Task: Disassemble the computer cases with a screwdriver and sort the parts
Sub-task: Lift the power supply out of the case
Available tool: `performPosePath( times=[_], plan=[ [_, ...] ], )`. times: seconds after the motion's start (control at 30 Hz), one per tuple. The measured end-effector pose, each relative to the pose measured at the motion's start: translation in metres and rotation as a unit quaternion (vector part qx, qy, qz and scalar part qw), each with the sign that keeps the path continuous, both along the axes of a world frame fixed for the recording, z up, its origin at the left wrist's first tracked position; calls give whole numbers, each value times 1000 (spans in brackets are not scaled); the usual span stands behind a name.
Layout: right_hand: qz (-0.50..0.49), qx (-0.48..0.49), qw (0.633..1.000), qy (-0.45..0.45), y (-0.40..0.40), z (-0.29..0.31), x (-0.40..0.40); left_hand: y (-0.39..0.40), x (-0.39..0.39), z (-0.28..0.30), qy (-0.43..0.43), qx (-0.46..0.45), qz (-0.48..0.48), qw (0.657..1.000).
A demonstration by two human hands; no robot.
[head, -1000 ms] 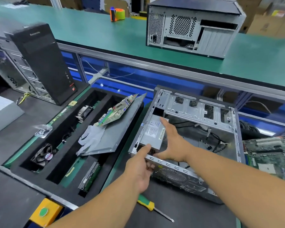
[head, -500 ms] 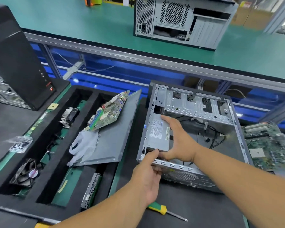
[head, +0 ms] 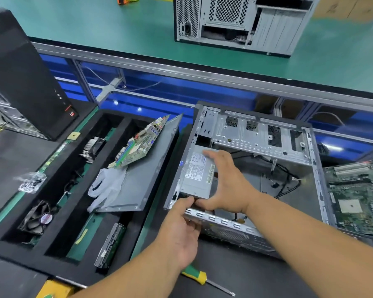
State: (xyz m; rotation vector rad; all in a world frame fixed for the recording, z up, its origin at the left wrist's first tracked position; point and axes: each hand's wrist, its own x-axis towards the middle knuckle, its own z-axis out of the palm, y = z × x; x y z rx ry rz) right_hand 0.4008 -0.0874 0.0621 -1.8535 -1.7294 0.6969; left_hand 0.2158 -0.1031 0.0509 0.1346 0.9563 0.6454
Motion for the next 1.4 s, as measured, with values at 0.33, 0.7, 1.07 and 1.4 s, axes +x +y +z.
performPosePath(
  times=[0.33,0.7,1.07,1.4],
  plan=[
    [7,-13,1000,17,-1,3,12,0,10,4,50,9,8,999],
    [22,-16,999,22,-12,8,21,0,6,-2,92,34,-26,995],
    [-45,-19,988,145,-43,16,49,-2,-2,15,141,18,-78,987],
    [-157,91,956,229,-66,54,27,-5,-23,74,388,263,-295,833]
  ],
)
